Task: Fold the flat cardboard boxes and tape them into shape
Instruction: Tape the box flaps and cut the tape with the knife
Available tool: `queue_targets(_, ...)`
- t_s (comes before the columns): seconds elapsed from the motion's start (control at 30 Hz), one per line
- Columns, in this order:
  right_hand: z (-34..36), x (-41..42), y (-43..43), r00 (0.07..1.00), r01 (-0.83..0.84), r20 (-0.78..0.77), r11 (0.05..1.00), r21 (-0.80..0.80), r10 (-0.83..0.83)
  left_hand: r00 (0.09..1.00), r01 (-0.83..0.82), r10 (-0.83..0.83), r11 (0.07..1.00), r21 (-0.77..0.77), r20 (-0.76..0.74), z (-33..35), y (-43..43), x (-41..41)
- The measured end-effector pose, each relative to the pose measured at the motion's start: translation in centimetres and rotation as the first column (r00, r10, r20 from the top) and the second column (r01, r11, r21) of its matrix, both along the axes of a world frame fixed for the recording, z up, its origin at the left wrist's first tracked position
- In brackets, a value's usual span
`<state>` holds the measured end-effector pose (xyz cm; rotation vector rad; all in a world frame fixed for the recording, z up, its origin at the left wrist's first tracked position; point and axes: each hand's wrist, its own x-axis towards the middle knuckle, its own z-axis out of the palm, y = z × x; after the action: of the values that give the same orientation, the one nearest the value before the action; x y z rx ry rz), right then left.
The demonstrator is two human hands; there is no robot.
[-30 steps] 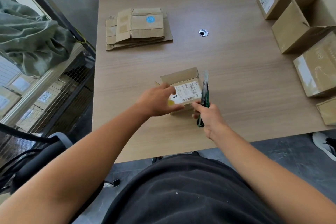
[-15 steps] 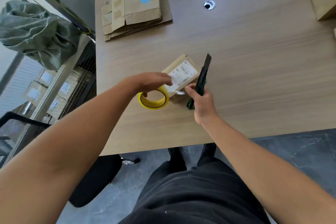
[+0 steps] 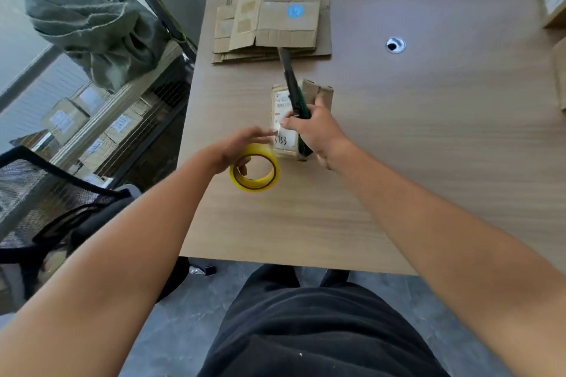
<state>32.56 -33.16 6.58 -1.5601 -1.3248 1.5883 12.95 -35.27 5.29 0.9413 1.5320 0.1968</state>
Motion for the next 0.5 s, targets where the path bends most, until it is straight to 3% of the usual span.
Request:
queue_targets(0.13,1.6,-4.7,2.5,0.960,-0.142,0.246,0.989,0.028,0.131,0.987,-0.096,0.092,0.995,0.027,0.133,-1.0,1.0,-3.3)
queue_targets(0.3,1.4,-10.0,4.2,0.867,-0.218,0.454,0.976,-0.029,0.207,0.981,-0.063,0.055,0.997,0.039,0.186,-2.8,2.1,-7.7)
queue_targets(0.4,1.2,-11.5,4.4,0.849,-0.211,0.484,0.976,-0.052,0.209,0.974,-0.042,0.033,0.999,0.035,0.222,-3.5,2.7,-9.8)
queue_targets(0.5,0.9,-11.5,4.0,0.898,-0.181,0.406,0.983,-0.016,0.172,0.974,-0.023,0.010,0.998,0.053,0.227,-3.5,3.1,-11.2)
